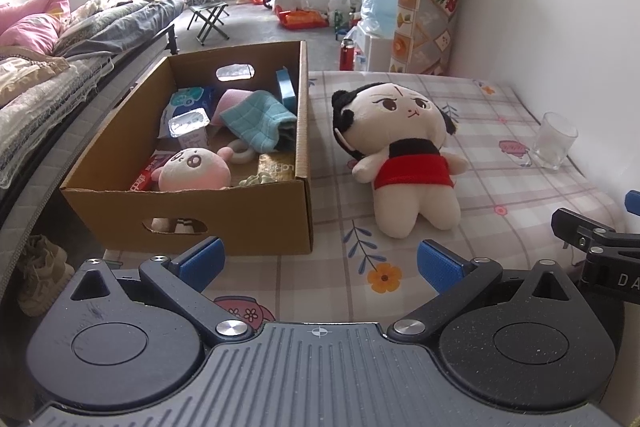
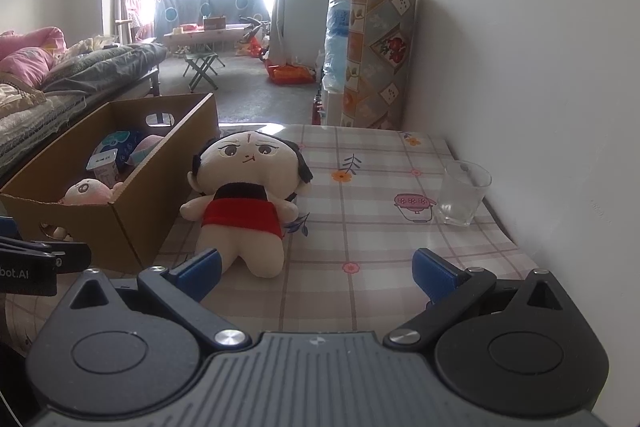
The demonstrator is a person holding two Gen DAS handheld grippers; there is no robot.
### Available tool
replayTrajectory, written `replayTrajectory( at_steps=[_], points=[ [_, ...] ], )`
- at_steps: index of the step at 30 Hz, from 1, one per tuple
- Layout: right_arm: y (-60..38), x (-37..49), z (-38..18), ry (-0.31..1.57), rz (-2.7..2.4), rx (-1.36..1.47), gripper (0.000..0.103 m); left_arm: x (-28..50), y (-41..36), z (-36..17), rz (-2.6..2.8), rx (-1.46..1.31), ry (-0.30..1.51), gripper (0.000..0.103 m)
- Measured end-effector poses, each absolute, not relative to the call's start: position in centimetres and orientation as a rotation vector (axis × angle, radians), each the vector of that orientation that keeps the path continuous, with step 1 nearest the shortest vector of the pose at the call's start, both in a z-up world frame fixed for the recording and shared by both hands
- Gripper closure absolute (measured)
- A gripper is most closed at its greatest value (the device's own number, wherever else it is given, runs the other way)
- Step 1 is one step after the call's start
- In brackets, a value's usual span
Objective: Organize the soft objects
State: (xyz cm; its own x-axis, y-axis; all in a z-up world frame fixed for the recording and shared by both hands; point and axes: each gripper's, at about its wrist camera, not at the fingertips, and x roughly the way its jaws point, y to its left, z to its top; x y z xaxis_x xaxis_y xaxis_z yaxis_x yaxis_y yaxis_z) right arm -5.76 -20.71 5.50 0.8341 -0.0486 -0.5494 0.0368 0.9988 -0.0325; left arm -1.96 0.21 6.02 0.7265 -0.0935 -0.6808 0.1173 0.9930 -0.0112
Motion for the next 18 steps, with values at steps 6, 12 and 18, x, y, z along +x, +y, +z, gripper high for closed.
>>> replayTrajectory(
  at_steps=[6, 12, 18],
  points=[
    [-20.61, -5.72, 5.61, 0.582, -0.046, -0.024, 0.0, -2.03, 0.28, 6.17, -0.116, 0.036, 0.743, 0.0],
    [-20.46, -5.7, 5.75, 0.578, -0.043, -0.03, 0.0, -2.0, 0.34, 6.33, -0.116, 0.037, 0.744, 0.0],
    [-20.42, -5.8, 5.79, 0.578, -0.043, -0.03, 0.0, -2.03, 0.55, 6.27, -0.112, 0.033, 0.745, 0.0]
  ],
)
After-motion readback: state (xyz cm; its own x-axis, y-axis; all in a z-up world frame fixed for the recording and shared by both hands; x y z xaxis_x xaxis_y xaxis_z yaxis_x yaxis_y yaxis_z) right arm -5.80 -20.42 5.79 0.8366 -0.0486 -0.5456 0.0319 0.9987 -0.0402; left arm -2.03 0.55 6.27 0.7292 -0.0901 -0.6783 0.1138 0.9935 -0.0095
